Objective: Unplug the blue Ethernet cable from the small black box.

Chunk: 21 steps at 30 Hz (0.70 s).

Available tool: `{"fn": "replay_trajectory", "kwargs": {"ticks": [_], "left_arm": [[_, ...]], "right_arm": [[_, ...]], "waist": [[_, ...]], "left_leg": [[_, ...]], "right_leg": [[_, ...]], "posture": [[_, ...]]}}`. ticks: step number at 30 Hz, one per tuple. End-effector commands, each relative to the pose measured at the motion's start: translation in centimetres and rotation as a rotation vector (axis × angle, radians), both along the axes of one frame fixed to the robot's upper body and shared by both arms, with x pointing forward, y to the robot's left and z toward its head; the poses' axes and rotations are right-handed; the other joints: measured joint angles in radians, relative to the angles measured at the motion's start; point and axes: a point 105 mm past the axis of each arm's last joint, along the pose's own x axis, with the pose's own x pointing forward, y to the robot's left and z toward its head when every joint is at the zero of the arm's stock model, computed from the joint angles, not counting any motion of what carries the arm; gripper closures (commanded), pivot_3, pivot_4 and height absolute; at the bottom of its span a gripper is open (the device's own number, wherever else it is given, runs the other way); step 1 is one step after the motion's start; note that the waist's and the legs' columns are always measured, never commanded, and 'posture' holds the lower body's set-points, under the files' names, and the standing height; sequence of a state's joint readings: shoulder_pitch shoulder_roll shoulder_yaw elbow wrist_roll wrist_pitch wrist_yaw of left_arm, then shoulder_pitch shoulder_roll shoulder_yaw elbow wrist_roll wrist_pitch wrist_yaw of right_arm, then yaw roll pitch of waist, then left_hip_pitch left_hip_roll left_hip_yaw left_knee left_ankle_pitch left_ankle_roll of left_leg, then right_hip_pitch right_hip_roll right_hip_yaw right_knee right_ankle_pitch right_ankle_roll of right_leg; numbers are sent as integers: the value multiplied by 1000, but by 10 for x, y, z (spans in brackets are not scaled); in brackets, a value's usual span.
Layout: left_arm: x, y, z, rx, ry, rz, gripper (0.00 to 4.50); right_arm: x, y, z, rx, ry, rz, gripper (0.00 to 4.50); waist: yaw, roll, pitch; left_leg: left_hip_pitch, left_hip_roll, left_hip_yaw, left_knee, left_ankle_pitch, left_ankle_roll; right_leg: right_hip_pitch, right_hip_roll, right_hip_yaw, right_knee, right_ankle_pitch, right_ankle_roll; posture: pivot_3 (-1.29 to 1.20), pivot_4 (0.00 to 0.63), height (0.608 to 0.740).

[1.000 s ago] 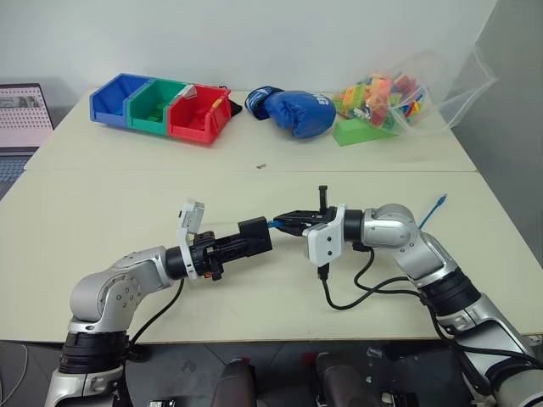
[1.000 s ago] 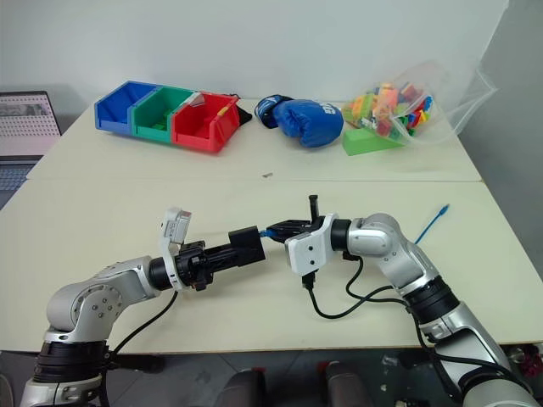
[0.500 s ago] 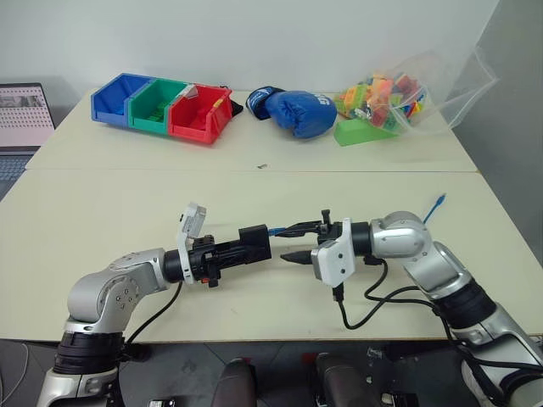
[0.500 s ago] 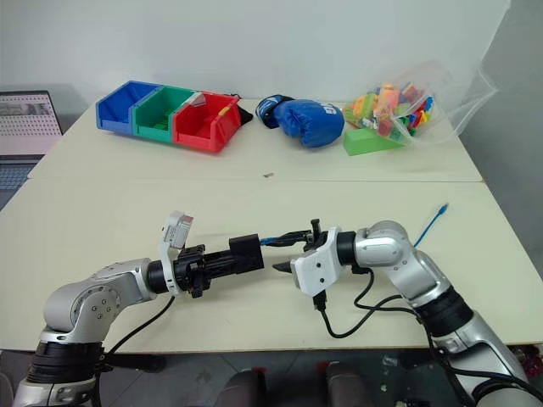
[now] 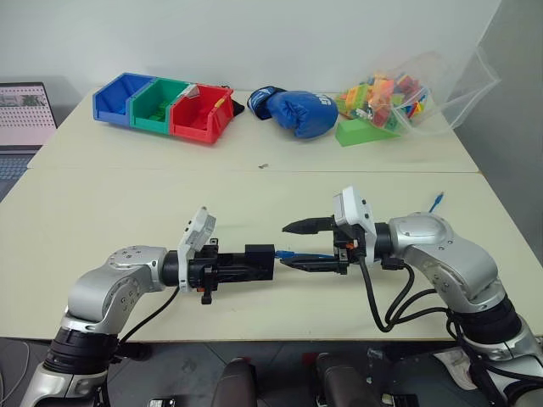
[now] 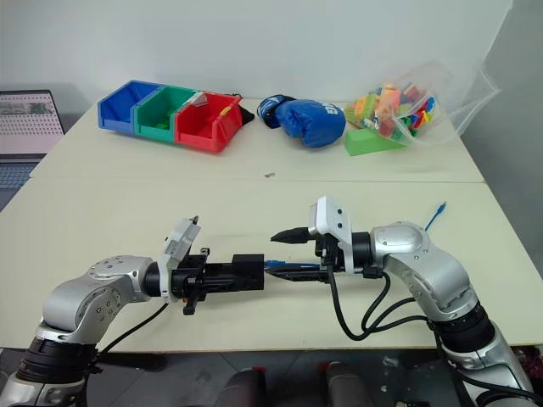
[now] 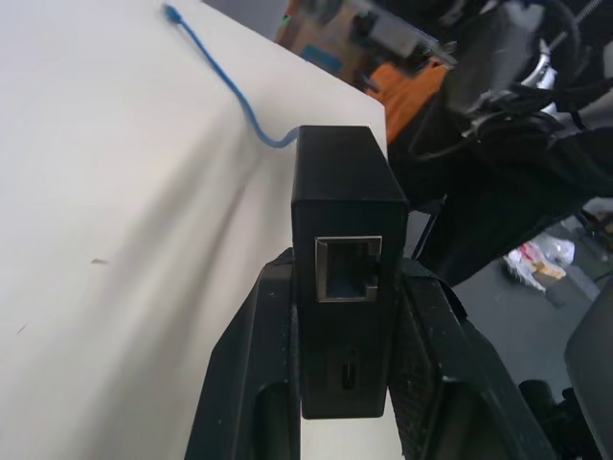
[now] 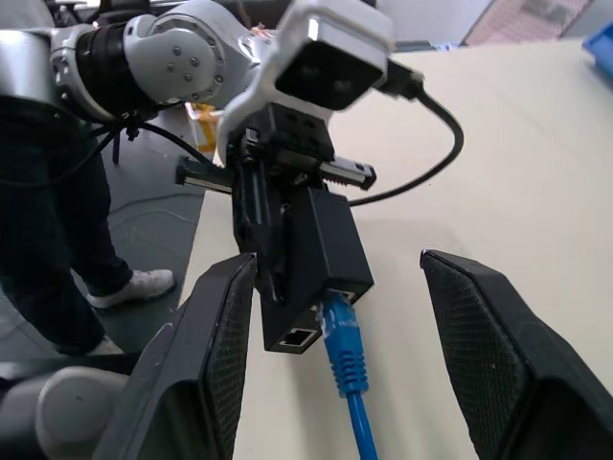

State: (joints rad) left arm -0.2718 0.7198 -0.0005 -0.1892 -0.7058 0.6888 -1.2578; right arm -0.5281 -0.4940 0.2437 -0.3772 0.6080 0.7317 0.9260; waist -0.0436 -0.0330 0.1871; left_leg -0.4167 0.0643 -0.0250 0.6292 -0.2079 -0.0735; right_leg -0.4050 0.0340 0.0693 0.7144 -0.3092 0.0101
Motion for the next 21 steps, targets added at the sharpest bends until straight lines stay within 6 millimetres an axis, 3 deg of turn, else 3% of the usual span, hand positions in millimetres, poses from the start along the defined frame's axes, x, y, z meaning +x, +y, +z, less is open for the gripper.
{"fn": "replay_trajectory", "kwargs": {"ticks": [1,14,17,21], "left_arm": [[-3,-5,13,-27,-50,-33,3708],[-3,-8,18,-31,-60,-23,3708],[-2,-7,18,-27,-62,-21,3708],[-3,-6,17,-21,-63,-22,3708]], "right_arm": [[3,-2,0,24,63,-15,1631],[2,1,-8,1,133,18,1631],[3,1,-7,4,137,18,2089],[2,1,-5,10,146,28,3060]], "waist": [[0,0,0],[-1,0,0],[-1,0,0],[-2,0,0]], "left_leg": [[0,0,0,0,0,0],[0,0,0,0,0,0],[0,0,0,0,0,0],[0,0,0,0,0,0]], "right_leg": [[0,0,0,0,0,0],[0,0,-1,0,0,0],[0,0,-1,0,0,0],[0,0,-1,0,0,0]], "posture": [[0,150,740],[0,150,740],[0,150,740],[0,150,740]]}}
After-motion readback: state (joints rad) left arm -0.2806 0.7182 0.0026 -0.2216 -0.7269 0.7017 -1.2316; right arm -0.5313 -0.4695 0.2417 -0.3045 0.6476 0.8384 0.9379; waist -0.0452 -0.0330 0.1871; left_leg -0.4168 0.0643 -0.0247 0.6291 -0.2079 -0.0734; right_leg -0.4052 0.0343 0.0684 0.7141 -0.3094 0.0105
